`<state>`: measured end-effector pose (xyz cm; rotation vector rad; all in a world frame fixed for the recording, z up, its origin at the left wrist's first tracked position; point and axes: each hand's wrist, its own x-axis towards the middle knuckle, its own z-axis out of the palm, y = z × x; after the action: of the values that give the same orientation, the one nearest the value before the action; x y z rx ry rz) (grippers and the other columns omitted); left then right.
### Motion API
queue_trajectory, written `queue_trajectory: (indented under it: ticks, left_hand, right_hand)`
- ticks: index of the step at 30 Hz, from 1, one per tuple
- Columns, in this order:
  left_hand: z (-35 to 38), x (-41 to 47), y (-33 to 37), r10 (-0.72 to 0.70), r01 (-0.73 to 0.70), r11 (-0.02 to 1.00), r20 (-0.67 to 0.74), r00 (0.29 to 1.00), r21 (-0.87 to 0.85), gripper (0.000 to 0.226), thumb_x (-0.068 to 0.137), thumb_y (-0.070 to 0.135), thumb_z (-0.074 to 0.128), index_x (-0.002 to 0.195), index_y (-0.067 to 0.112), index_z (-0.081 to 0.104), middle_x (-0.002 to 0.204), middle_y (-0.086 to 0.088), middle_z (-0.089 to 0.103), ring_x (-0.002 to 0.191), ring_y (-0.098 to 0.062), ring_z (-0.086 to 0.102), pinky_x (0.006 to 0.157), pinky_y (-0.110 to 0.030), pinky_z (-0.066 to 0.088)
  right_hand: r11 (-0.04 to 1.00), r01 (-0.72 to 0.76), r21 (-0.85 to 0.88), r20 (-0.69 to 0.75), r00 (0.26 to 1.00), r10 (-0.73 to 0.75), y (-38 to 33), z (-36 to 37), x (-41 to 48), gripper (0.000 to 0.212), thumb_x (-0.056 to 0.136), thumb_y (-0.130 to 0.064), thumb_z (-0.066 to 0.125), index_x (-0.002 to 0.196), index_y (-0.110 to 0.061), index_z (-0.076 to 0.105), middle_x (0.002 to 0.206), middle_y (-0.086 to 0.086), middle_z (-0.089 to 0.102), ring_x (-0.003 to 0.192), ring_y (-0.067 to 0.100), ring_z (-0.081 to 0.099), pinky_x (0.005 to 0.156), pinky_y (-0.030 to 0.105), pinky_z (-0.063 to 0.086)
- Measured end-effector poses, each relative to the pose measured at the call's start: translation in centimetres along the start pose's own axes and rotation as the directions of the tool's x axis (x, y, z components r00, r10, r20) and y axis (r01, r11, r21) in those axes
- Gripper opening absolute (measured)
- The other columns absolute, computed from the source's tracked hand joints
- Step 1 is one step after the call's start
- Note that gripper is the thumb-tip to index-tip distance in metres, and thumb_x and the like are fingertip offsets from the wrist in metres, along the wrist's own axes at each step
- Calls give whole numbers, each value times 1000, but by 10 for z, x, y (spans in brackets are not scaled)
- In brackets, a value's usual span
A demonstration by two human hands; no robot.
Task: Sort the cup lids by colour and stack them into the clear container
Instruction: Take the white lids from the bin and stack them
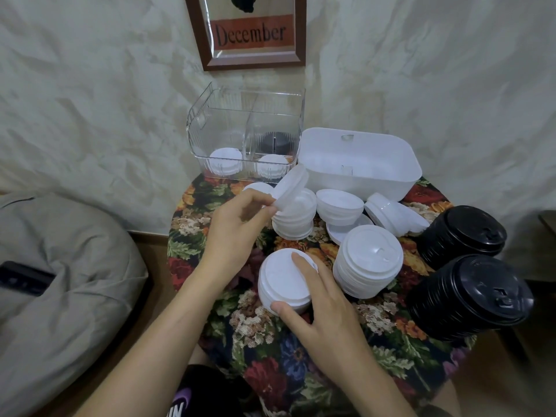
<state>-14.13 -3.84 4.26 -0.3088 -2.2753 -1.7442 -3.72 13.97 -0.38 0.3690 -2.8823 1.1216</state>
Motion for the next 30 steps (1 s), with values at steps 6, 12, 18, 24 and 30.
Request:
queue_trajectory:
  ticks: [6, 12, 18, 24, 30]
  left_hand:
    - [-19, -28, 7, -90, 84, 962, -11, 996, -259, 7, 100, 7, 62, 106, 5, 64, 103, -13, 74, 96, -28, 72, 89, -36, 60]
    - [-29, -46, 0, -340, 335, 789, 89, 936, -514, 20, 103, 11, 53, 121, 14, 62, 109, -9, 76, 93, -29, 76, 77, -31, 61]
    - [-38, -41, -4, -353, 389, 769, 170, 920, -508, 34, 102, 14, 54, 132, 25, 65, 118, -6, 75, 96, -24, 75, 81, -31, 62]
    - [-33, -44, -6, -413, 464, 725, 218, 884, -509, 32, 98, 14, 58, 127, 19, 72, 123, -14, 73, 94, -21, 70, 82, -36, 59]
    - [-27, -53, -8, -408, 492, 806, 293, 865, -330, 30, 102, 22, 54, 126, 24, 73, 126, -8, 73, 117, -21, 66, 99, -41, 48]
  right_hand:
    - [996, -39, 81, 12, 999, 38, -1, -2, -1, 84, 88, -76, 50, 156, -53, 7, 160, -37, 10, 143, -18, 11, 114, 20, 25]
    - [983, -109, 151, 14, 994, 108, -6, -7, -1, 109, 76, -81, 56, 149, -59, -21, 155, -35, 12, 133, -21, 10, 111, 19, 22]
    - [984, -104, 145, 18, 995, 103, -7, -7, -1, 105, 77, -81, 56, 143, -63, -24, 152, -38, 10, 132, -23, 8, 112, 18, 20]
    - [986, -88, 144, 16, 996, 87, -8, -8, -1, 104, 78, -80, 56, 142, -64, -25, 153, -39, 6, 132, -26, 5, 110, 15, 18]
    - [989, -60, 135, 5, 998, 60, -5, -5, 0, 105, 80, -79, 57, 145, -65, -24, 154, -42, 8, 128, -37, -3, 105, 1, 11]
